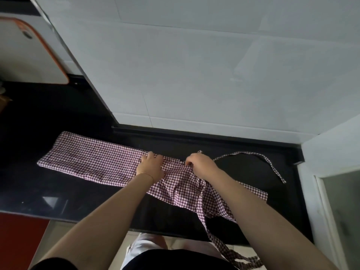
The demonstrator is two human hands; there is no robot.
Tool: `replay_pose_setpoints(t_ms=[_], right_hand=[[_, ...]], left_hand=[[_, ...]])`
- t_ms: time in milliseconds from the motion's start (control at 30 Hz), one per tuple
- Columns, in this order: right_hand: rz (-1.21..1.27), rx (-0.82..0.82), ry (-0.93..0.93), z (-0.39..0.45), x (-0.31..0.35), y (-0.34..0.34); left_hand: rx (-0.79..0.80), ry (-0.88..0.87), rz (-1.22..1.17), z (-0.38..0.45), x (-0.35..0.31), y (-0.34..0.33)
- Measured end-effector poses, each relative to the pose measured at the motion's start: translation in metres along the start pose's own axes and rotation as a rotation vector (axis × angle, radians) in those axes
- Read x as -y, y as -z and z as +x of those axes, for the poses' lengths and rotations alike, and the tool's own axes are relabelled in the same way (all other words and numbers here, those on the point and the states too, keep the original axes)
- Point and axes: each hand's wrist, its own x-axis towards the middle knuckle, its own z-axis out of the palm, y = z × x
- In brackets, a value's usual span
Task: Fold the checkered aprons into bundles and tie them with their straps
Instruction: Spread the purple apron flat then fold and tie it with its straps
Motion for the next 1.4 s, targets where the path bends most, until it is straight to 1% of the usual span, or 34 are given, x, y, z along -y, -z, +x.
replay_pose_setpoints(t_ms=[67, 233, 300, 400, 467, 500, 533, 600, 667, 700, 733, 800, 833, 867, 900, 933, 1000, 1033, 1067, 1100, 1133, 1167, 1200, 1233, 1267, 1300, 1333, 1367, 1400], right_hand=[[-0.007, 0.097, -0.024, 0.002, 0.001, 0.0], [0.149, 0.159, 0.045, -0.01, -0.007, 0.015], [0.204, 0.244, 0.098, -0.019, -0.006, 0.035], [0.301, 0.387, 0.131, -0.032, -0.007, 0.058], [0.367, 0.375, 0.13, -0.036, -0.012, 0.063], [0.446, 0.353, 0.125, -0.037, -0.017, 0.064], [0.566, 0.323, 0.117, -0.037, -0.022, 0.063], [0.912, 0.244, 0.099, -0.035, -0.035, 0.062], [1.268, 0.099, 0.032, -0.034, -0.047, 0.061], [1.426, 0.004, -0.033, -0.034, -0.052, 0.059], [1.579, -0.114, -0.141, -0.034, -0.057, 0.058], [1.856, -0.392, -0.462, -0.031, -0.066, 0.058], [1.935, -0.519, -0.647, -0.029, -0.074, 0.056], [1.963, -0.614, -0.819, -0.029, -0.081, 0.054], [1.929, -0.663, -0.931, -0.033, -0.087, 0.05], [1.853, -0.672, -0.966, -0.035, -0.091, 0.046], [1.706, -0.675, -0.877, -0.035, -0.092, 0.038], [1.637, -0.683, -0.87, -0.036, -0.087, 0.035], [1.514, -0.701, -0.903, -0.035, -0.081, 0.034], [1.315, -0.723, -0.892, -0.034, -0.073, 0.033], [1.083, -0.739, -0.822, -0.033, -0.064, 0.031], [0.865, -0.751, -0.704, -0.032, -0.056, 0.028], [0.694, -0.754, -0.588, -0.032, -0.05, 0.026], [0.575, -0.733, -0.496, -0.034, -0.046, 0.024], [0.501, -0.684, -0.406, -0.032, -0.043, 0.021], [0.461, -0.575, -0.317, -0.032, -0.04, 0.018], [0.46, -0.407, -0.234, -0.031, -0.037, 0.016], [0.468, -0.201, -0.181, -0.031, -0.034, 0.014], [0.434, -0.002, -0.161, -0.032, -0.029, 0.012]], left_hand=[[0.12, -0.011, 0.072, -0.002, 0.002, -0.007], [0.241, -0.047, 0.091, 0.001, 0.009, -0.001], [0.248, -0.043, 0.099, 0.002, 0.01, -0.003], [0.237, -0.031, 0.13, 0.001, 0.008, -0.008], [0.237, -0.03, 0.13, 0.001, 0.007, -0.008], [0.241, -0.03, 0.122, 0.001, 0.007, -0.008], [0.249, -0.03, 0.118, 0.0, 0.007, -0.007], [0.268, -0.03, 0.128, -0.002, 0.006, -0.006], [0.28, -0.03, 0.156, -0.005, 0.003, -0.008], [0.28, -0.026, 0.171, -0.007, 0.001, -0.009], [0.276, -0.022, 0.184, -0.008, -0.001, -0.009], [0.269, -0.016, 0.199, -0.009, -0.003, -0.01], [0.27, -0.013, 0.201, -0.008, -0.004, -0.01], [0.275, -0.012, 0.202, -0.007, -0.004, -0.01], [0.28, -0.01, 0.205, -0.006, -0.005, -0.01], [0.285, -0.008, 0.21, -0.005, -0.005, -0.01], [0.288, -0.004, 0.22, -0.004, -0.007, -0.011], [0.289, -0.002, 0.223, -0.003, -0.008, -0.011], [0.291, -0.003, 0.224, -0.003, -0.009, -0.011], [0.293, -0.003, 0.225, -0.003, -0.009, -0.011], [0.295, -0.004, 0.224, -0.002, -0.01, -0.01], [0.298, -0.004, 0.22, -0.002, -0.01, -0.009], [0.3, -0.005, 0.215, -0.001, -0.01, -0.009], [0.298, -0.006, 0.21, -0.001, -0.01, -0.008], [0.296, -0.006, 0.204, -0.001, -0.01, -0.007], [0.292, -0.003, 0.195, -0.001, -0.01, -0.007], [0.286, 0.002, 0.18, -0.002, -0.01, -0.007], [0.278, 0.008, 0.161, -0.002, -0.011, -0.008], [0.269, 0.014, 0.146, -0.002, -0.012, -0.009]])
